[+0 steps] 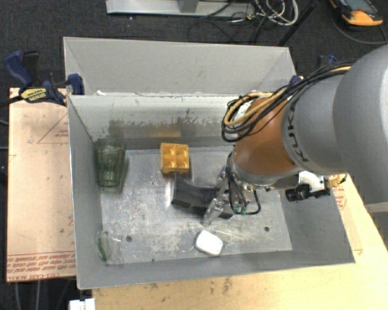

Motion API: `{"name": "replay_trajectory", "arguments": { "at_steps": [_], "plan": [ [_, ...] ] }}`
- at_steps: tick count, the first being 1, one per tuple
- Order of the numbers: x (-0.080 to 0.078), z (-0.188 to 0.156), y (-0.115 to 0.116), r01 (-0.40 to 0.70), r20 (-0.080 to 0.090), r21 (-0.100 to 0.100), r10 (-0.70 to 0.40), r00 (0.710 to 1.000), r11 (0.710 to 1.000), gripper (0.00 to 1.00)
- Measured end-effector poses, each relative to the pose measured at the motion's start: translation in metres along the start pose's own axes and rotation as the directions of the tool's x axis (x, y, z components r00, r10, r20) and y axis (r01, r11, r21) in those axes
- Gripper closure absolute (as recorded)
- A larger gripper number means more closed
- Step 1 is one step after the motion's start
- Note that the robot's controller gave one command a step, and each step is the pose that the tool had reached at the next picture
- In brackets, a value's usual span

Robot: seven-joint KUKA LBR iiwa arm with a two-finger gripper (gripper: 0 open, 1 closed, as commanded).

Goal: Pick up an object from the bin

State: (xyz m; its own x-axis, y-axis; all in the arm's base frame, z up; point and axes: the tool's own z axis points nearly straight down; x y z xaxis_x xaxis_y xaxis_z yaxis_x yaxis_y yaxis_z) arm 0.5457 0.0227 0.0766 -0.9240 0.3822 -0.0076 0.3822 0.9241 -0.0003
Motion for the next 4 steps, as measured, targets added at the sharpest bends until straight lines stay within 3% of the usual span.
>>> {"name": "replay_trajectory", "arguments": {
  "at_steps": [2,3,4],
  "plan": [
    [0.001,-0.003,0.000,0.000,-0.004,0.001,0.000,1.000,1.000,1.00],
    [0.005,-0.019,-0.001,0.000,-0.014,0.003,0.000,1.000,1.000,1.00],
    [0.005,-0.034,0.000,0.001,-0.012,0.002,-0.001,1.000,1.000,1.00]
  ]
}}
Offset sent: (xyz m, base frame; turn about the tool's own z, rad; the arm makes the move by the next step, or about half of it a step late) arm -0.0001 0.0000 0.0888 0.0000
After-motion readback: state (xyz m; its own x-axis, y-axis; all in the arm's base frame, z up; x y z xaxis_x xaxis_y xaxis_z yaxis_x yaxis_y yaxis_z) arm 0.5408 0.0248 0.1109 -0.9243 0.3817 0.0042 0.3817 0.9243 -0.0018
